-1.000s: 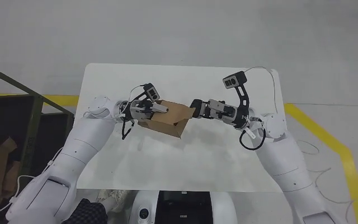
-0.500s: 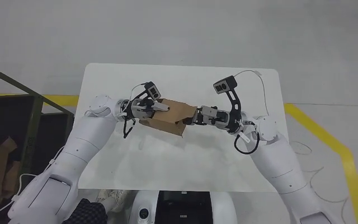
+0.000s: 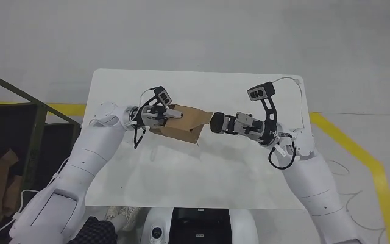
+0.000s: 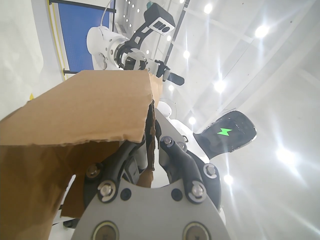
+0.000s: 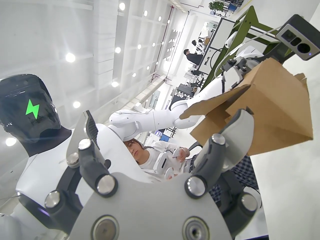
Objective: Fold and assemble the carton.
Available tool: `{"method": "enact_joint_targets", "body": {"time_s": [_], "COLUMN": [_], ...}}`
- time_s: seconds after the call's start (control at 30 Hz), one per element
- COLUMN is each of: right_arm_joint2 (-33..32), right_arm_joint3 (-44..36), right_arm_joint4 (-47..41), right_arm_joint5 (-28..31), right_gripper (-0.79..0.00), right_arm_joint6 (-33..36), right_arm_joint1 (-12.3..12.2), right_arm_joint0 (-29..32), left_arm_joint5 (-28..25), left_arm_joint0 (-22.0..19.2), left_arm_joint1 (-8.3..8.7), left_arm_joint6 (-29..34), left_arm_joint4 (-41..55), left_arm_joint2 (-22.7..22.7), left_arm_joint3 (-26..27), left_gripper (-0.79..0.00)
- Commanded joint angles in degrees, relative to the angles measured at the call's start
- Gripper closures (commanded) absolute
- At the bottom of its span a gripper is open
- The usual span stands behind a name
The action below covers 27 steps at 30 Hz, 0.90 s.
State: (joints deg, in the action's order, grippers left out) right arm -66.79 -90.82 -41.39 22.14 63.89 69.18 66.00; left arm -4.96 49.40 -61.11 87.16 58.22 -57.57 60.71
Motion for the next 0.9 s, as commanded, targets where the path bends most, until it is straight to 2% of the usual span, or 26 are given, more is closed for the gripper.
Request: {"method": "enact_joint_targets", "body": {"time_s": [0.0,0.27,0.57,0.87], "right_arm_joint2": [0.1,3.1,8.0,6.7], "right_arm_joint3": [-1.3,-5.7,-6.4,-4.3], "right_arm_joint4": [-0.2,0.5,2.7,3.6], "right_arm_joint5": [-0.8,-2.4,-2.7,-0.5], "right_gripper": [-0.785,-0.785,-0.785,-0.785], "right_arm_joint6": [-0.1,0.0,-2.5,-6.7], "right_arm_joint1": [-0.1,0.0,0.9,1.2], "right_arm_joint0": [1.6,5.1,3.8,2.7], "left_arm_joint5": [-0.8,-2.3,-2.4,-0.6], "left_arm_joint0": [-0.3,-1.5,-1.7,-1.0], "left_arm_joint1": [-0.15,-1.01,-1.66,-1.85], "left_arm_joint6": [-0.7,-1.7,-0.8,0.8], "left_arm_joint4": [-0.2,-0.3,0.5,0.6], "left_arm_joint2": [-0.2,-0.3,-0.8,-1.6], "left_arm_joint3": [-0.7,-3.6,-4.8,-4.5], "left_gripper": [0.0,0.0,0.0,0.0]}}
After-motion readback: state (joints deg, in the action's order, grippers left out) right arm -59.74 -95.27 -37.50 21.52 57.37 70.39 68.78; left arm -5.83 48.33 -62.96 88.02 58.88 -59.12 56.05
